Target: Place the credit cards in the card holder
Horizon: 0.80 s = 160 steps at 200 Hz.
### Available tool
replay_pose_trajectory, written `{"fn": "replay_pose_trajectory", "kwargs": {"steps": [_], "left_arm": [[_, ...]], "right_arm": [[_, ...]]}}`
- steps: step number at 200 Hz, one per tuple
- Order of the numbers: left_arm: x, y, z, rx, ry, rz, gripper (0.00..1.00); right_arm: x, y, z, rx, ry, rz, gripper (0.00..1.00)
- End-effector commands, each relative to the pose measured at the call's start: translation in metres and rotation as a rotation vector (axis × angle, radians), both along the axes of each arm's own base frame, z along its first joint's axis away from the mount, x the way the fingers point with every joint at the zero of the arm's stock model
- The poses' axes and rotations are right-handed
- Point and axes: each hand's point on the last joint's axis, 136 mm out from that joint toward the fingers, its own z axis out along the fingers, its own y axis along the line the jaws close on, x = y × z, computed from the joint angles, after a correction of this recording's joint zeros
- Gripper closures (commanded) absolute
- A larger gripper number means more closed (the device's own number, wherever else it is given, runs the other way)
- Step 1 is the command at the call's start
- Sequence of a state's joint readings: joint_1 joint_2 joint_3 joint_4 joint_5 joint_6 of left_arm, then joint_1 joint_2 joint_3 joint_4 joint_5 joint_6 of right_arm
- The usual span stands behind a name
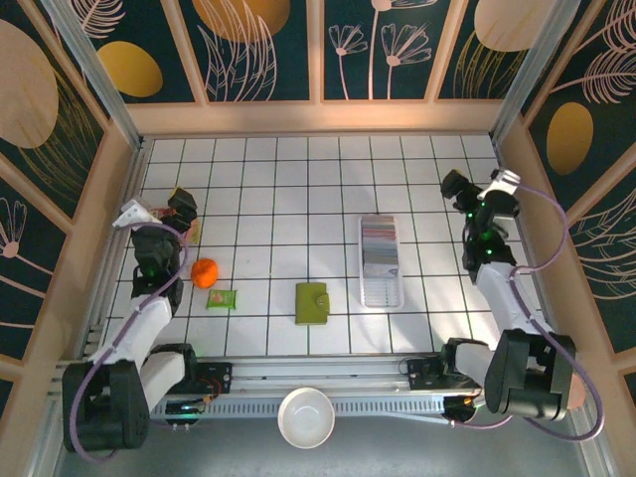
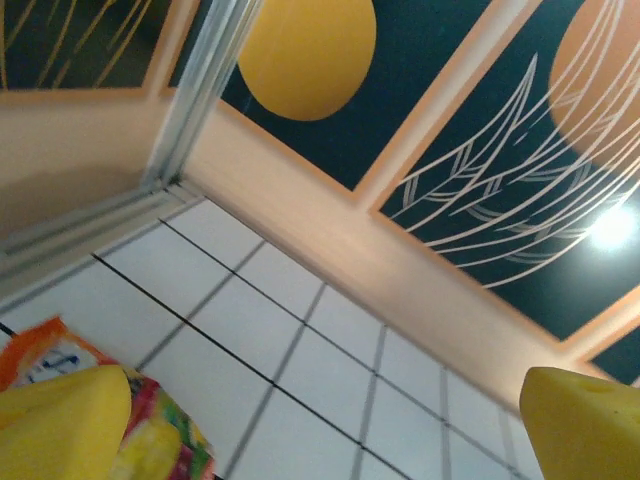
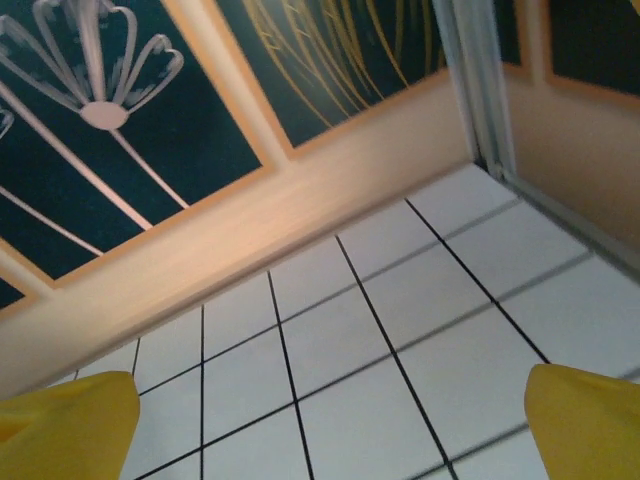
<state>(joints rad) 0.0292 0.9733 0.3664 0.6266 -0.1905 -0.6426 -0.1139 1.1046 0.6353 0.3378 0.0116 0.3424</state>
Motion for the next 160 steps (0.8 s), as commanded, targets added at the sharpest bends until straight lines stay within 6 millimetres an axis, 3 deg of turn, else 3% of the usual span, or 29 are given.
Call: {"fn": "replay_pose_trajectory", "kwargs": {"steps": [1, 17, 40, 80, 93, 134, 160], "left_arm": [[-0.01, -0.017, -0.032, -0.233, 0.073, -0.071, 0.01], [-0.01, -0.045, -0.029, -0.252, 0.108, -0.233, 0.01], [-0.016, -0.077, -0.037, -0.284, 0.246, -0.402, 0.02], [-0.048, -0.143, -0.058, -0.305, 0.43, -0.594, 0.01], [-0.06, -0.163, -0.063, -0.335, 0.452, -0.662, 0.02], [-0.096, -0.21, -0.079, -0.341, 0.488, -0.818, 0.19], [-0.115, -0.229, -0.104, -0.348, 0.6, -0.876, 0.26]], "right_arm": [[-0.027, -0.003, -0.044, 0.194, 0.233, -0.044, 0.01], [-0.033, 0.003, -0.029, 0.232, 0.228, -0.009, 0.01], [-0.039, 0.041, -0.01, 0.274, 0.259, 0.152, 0.09], [-0.064, 0.147, -0.003, 0.166, 0.38, 0.36, 0.29], [-0.078, 0.185, -0.01, 0.178, 0.413, 0.44, 0.36], [-0.128, 0.291, -0.052, 0.184, 0.546, 0.629, 0.61], [-0.152, 0.333, -0.087, 0.133, 0.65, 0.675, 0.79]]}}
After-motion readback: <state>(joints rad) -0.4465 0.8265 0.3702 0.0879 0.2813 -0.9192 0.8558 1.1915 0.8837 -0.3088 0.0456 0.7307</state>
